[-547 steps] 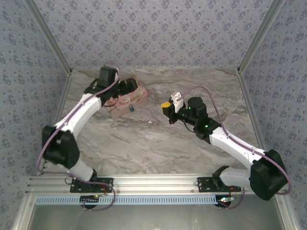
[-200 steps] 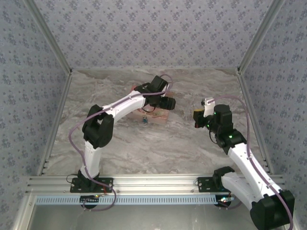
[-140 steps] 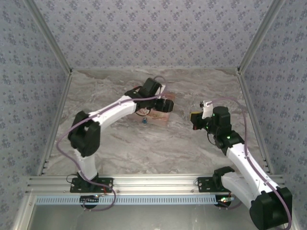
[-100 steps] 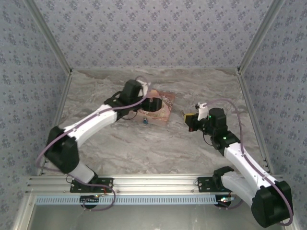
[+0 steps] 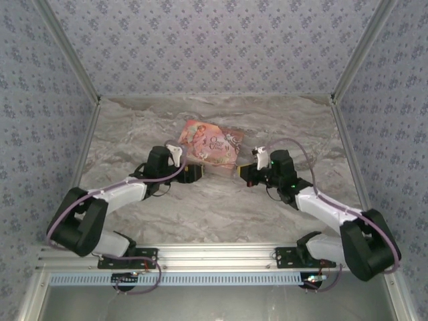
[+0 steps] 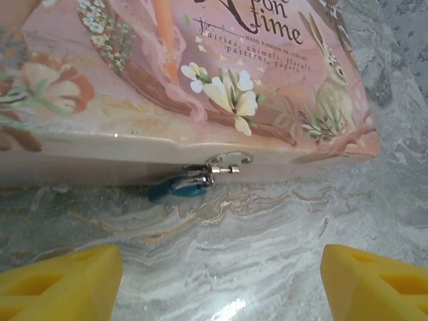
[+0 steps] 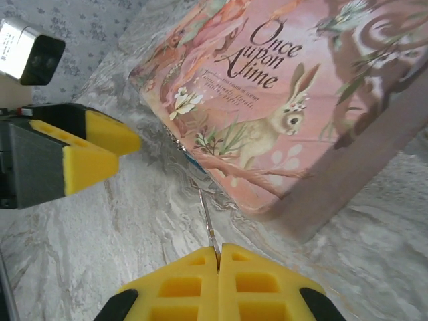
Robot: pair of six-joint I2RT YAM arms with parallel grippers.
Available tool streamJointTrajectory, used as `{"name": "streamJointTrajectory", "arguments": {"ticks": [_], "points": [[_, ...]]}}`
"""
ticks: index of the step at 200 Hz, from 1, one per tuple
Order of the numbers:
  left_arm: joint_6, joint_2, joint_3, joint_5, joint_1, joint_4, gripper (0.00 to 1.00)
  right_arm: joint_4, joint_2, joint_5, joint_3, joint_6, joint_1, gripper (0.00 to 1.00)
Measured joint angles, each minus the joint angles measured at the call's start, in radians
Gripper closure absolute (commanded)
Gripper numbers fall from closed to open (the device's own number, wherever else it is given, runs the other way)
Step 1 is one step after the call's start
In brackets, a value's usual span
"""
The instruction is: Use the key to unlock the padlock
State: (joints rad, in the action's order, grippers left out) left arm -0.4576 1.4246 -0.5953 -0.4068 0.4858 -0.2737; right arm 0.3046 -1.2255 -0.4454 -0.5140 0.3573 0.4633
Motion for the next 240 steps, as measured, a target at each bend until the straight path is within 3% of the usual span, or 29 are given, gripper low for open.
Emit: {"name": "streamJointTrajectory", "arguments": {"ticks": [58,105,240], "points": [[0.001,0.12,0.005,-0.047,0.0,-0.182,0.22,0.131,-0.276,-0.05,-0.201,0.092,0.007,1.0],[0.001,0.183,0.005,-0.056,0.0,-0.232,0.22,0.114,-0.438,-0.053,-0.365,0.116,0.007,1.0],[-0.027,0.337,0.005,-0.114,-0.003,-0.41,0.4,-0.002,-0.495,0.011,-0.412,0.117,0.037,1.0]]}}
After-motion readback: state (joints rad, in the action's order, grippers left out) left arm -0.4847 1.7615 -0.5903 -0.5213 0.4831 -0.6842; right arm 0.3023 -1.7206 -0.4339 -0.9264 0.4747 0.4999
